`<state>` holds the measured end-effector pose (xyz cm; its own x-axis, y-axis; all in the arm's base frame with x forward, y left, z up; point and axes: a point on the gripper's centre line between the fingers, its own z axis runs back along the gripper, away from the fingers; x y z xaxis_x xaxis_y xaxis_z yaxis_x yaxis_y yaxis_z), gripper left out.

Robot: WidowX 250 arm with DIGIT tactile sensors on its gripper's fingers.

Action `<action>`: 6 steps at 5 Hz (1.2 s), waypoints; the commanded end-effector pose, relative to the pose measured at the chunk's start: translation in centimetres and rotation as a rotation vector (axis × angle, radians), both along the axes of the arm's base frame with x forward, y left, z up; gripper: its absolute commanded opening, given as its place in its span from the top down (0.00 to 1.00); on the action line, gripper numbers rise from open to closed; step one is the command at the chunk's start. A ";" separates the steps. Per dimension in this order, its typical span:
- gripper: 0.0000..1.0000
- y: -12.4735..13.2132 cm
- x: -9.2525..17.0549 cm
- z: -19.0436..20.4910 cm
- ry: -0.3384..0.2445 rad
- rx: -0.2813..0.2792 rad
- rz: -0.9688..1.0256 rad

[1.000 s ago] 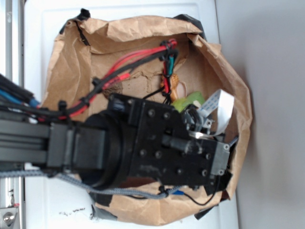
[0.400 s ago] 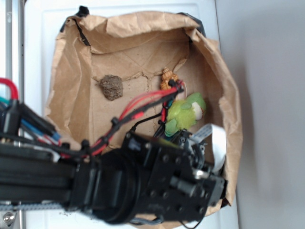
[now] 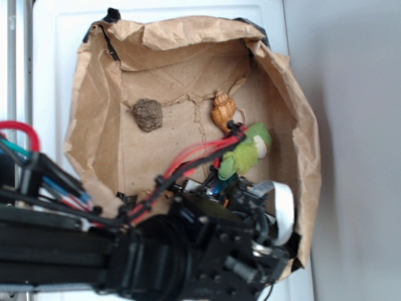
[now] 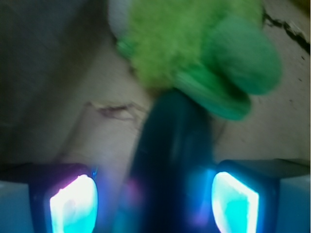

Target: Grab the plastic pickle.

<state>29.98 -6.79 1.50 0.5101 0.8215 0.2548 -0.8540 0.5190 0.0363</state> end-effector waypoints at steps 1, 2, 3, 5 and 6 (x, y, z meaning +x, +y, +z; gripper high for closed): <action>1.00 1.4 -0.6 1.6 -0.009 -0.048 -0.001; 1.00 3.1 -0.8 4.8 -0.115 -0.009 -0.008; 1.00 5.0 -1.6 7.9 -0.150 -0.086 -0.004; 1.00 9.1 -2.8 11.8 -0.186 -0.022 -0.170; 1.00 9.9 -4.3 13.3 -0.224 0.004 -0.295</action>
